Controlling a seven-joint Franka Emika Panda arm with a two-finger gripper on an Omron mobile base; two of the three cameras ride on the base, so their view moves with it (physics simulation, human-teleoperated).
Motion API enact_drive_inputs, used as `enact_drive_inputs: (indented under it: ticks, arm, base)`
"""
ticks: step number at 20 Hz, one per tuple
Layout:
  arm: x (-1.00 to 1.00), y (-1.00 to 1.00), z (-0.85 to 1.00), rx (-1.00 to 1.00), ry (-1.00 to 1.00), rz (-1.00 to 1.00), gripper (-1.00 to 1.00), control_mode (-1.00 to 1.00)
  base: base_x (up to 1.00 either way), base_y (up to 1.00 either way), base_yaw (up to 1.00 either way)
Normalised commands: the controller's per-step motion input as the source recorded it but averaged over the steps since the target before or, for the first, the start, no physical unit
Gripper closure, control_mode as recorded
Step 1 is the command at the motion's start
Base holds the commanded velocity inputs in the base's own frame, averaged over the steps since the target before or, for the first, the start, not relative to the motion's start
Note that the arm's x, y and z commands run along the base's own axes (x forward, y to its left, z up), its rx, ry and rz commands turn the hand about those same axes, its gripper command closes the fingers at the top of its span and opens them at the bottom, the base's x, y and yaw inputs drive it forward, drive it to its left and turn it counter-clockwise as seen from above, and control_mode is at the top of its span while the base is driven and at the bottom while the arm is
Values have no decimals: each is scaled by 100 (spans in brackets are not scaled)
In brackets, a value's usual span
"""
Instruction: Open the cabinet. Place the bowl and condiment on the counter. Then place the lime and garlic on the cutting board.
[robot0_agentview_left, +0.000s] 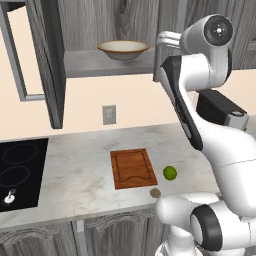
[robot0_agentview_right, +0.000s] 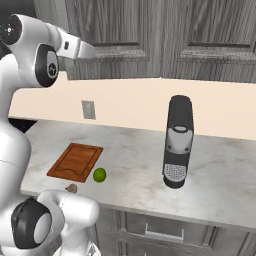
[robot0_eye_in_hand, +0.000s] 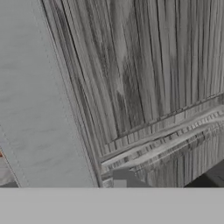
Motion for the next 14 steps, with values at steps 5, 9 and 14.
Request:
enact_drive_inputs:
  ticks: [5, 9, 14]
  arm:
    - [-35, -100, 0, 12, -9, 1, 100, -100]
    - [-35, -100, 0, 11, -10, 0, 100, -100]
    - [-26, -100, 0, 9, -8, 0, 100, -100]
  base:
    - [0, 0, 0]
    - [0, 0, 0]
    - [0, 0, 0]
